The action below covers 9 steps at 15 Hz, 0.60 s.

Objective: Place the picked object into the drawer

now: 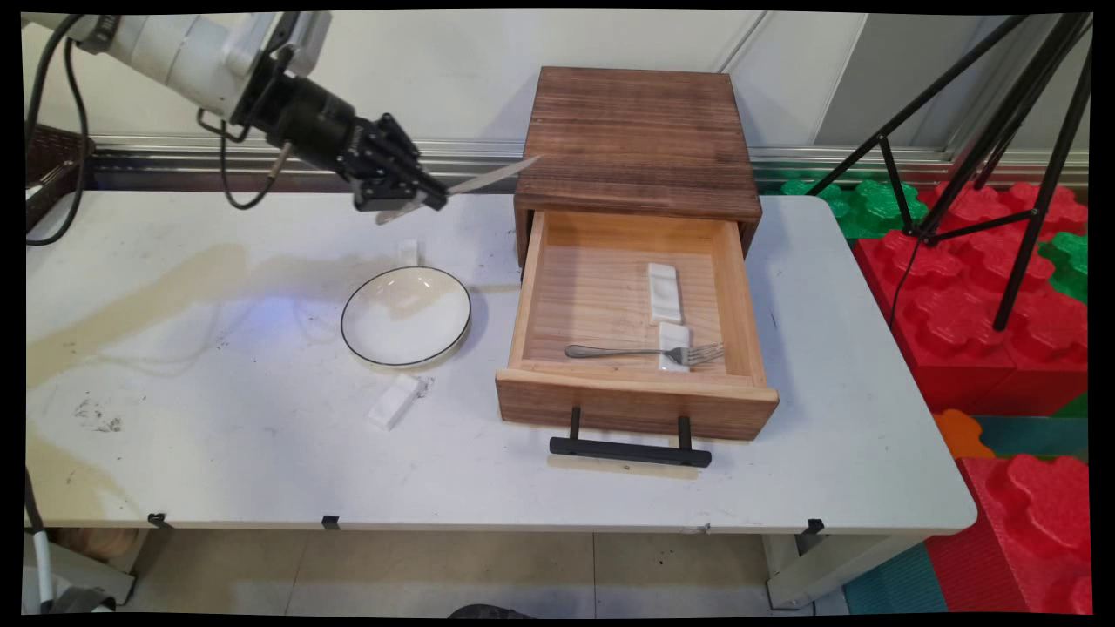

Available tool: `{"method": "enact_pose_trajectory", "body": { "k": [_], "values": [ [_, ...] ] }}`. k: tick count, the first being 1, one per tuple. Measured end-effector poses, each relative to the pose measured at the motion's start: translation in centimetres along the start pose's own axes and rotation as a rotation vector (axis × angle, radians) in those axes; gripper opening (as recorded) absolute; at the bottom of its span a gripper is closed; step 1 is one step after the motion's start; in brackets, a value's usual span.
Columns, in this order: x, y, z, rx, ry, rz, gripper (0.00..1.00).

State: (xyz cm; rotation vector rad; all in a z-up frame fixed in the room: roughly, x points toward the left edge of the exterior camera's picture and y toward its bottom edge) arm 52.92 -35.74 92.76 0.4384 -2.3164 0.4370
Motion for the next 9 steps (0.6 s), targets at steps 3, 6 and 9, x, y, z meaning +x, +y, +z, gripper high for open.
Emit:
{"method": "enact_pose_trajectory", "body": {
  "k": [3, 6, 9],
  "values": [
    [2.0, 0.8, 1.3, -0.006, 0.025, -0.003, 0.0],
    [4.0, 1.5, 2.9, -0.011, 0.043, -0.005, 0.0],
    [6.0, 2.0, 5.1, -0.014, 0.05, -0.004, 0.0]
  ]
}}
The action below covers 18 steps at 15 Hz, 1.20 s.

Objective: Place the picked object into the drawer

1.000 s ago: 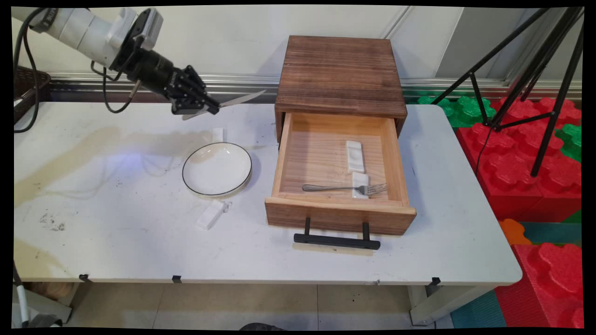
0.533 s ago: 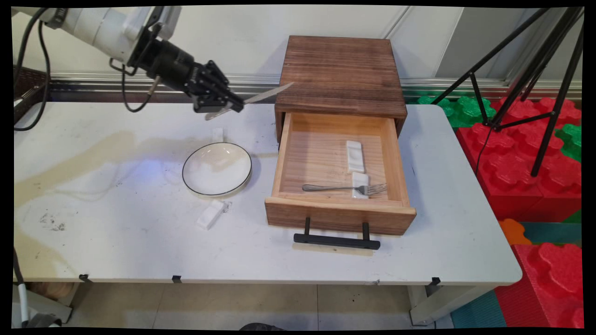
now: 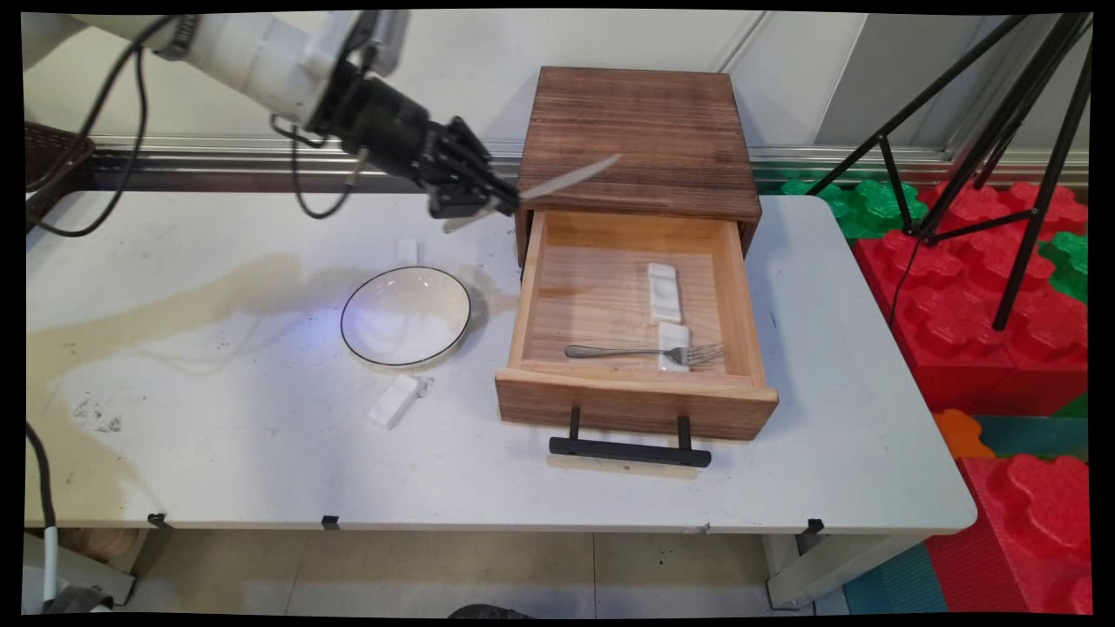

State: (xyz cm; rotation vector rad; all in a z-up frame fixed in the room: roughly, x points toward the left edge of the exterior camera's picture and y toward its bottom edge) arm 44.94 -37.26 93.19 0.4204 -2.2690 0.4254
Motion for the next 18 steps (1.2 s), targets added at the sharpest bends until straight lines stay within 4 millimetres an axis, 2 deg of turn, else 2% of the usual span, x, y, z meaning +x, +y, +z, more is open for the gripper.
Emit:
{"method": "enact_pose_trajectory", "body": {
  "k": [9, 12, 18],
  "values": [
    [3.6, 0.5, 7.4, -0.005, -0.026, 0.005, 0.0],
    [4.3, 0.6, 9.9, -0.012, -0.038, -0.004, 0.0],
    [5.3, 0.5, 16.0, -0.03, -0.083, -0.003, 0.0]
  ]
}}
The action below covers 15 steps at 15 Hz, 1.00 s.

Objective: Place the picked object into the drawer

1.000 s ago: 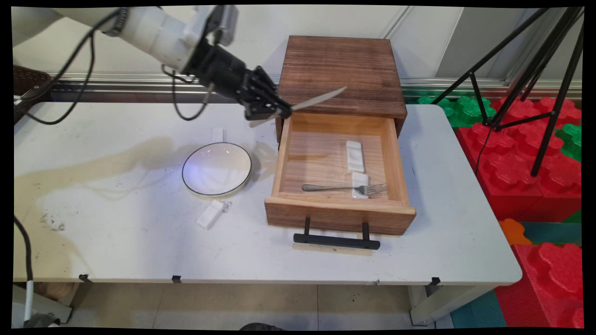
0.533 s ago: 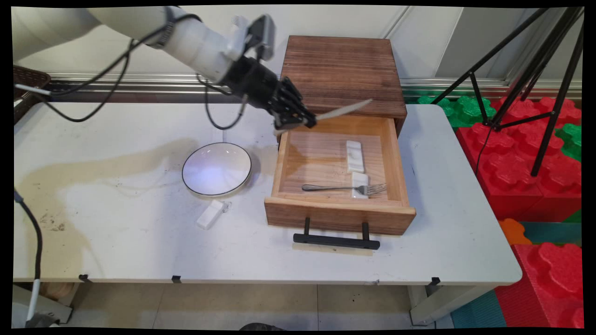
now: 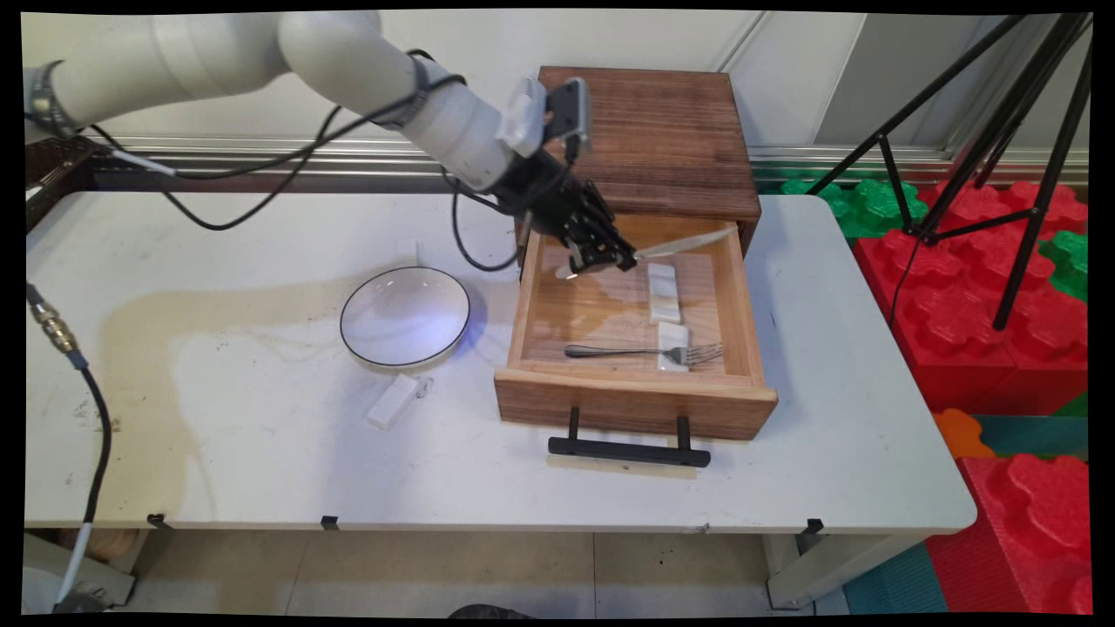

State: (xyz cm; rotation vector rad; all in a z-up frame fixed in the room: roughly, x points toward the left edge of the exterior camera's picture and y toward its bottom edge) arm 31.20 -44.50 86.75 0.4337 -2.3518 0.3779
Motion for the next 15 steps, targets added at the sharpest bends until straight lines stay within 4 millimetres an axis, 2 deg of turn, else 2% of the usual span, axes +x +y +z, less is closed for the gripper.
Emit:
{"method": "enact_pose_trajectory", "body": {
  "k": [7, 15],
  "values": [
    [-0.1, -0.4, 3.9, -0.01, -0.044, 0.009, 0.0],
    [-1.2, -1.1, 6.8, -0.005, -0.095, 0.033, 0.0]
  ]
}}
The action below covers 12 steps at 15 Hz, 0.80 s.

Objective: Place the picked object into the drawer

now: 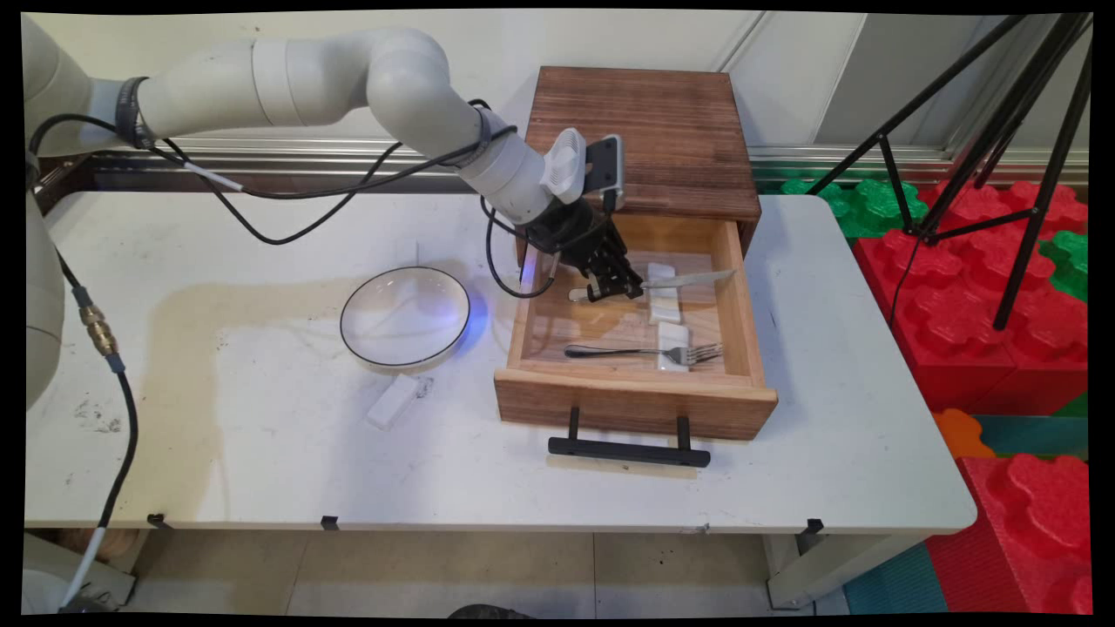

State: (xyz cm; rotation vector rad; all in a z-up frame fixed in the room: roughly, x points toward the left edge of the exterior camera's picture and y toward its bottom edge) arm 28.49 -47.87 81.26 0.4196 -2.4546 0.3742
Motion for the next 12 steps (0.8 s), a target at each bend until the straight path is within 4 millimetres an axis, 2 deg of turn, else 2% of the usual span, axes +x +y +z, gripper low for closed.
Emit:
{"method": "enact_pose_trajectory", "body": {
  "k": [5, 6, 12],
  "values": [
    [-0.5, -0.3, 0.9, 0.0, -0.019, 0.011, 0.0],
    [-0.5, -0.3, 1.0, 0.0, -0.021, 0.013, 1.0],
    [-0.4, -0.4, 0.9, -0.001, -0.027, 0.022, 1.0]
  ]
}}
